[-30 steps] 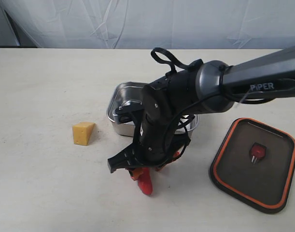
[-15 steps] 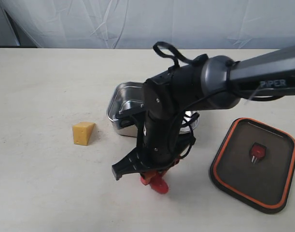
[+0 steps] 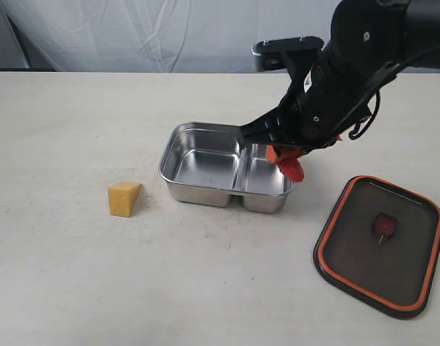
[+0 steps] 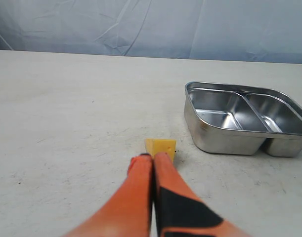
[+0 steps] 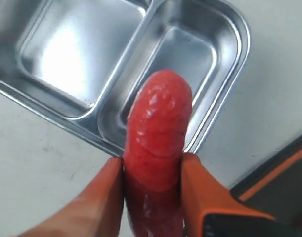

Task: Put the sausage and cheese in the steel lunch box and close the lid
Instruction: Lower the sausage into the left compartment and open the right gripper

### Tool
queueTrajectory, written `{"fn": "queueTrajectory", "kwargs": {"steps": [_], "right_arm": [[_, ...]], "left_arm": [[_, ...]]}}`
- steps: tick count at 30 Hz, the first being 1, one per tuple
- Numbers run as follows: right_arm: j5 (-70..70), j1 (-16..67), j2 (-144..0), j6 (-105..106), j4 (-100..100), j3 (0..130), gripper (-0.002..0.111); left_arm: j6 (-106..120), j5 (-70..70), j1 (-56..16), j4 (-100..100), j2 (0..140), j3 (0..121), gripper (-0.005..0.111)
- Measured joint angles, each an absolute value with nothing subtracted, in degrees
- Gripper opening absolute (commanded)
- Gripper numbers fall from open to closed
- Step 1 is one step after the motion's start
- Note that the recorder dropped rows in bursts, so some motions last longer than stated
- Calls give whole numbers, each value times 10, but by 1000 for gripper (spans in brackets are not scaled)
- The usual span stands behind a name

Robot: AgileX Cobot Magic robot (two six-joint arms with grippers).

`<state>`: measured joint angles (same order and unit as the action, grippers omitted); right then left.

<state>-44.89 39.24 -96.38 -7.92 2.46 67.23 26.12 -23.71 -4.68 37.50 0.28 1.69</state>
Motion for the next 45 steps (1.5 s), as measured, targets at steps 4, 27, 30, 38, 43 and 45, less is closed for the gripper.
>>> {"fn": "queueTrajectory", "kwargs": {"steps": [4, 27, 30, 38, 43, 45], "right_arm": [[-434, 387, -1006, -58, 42, 676, -1], [-377, 386, -1097, -49, 44, 755, -1], [-377, 386, -1097, -49, 23, 755, -1], [-359, 386, -1097, -60, -3, 755, -1], [-347, 386, -1097, -64, -3, 755, -1], [-347, 386, -1097, -64, 0, 755, -1]], "left_arm": [[261, -237, -47, 375, 3, 17, 0], [261, -237, -47, 375, 3, 17, 0], [261, -237, -47, 375, 3, 17, 0], [261, -237, -47, 375, 3, 17, 0], [261, -237, -47, 375, 3, 17, 0], [261, -237, -47, 375, 3, 17, 0]]}}
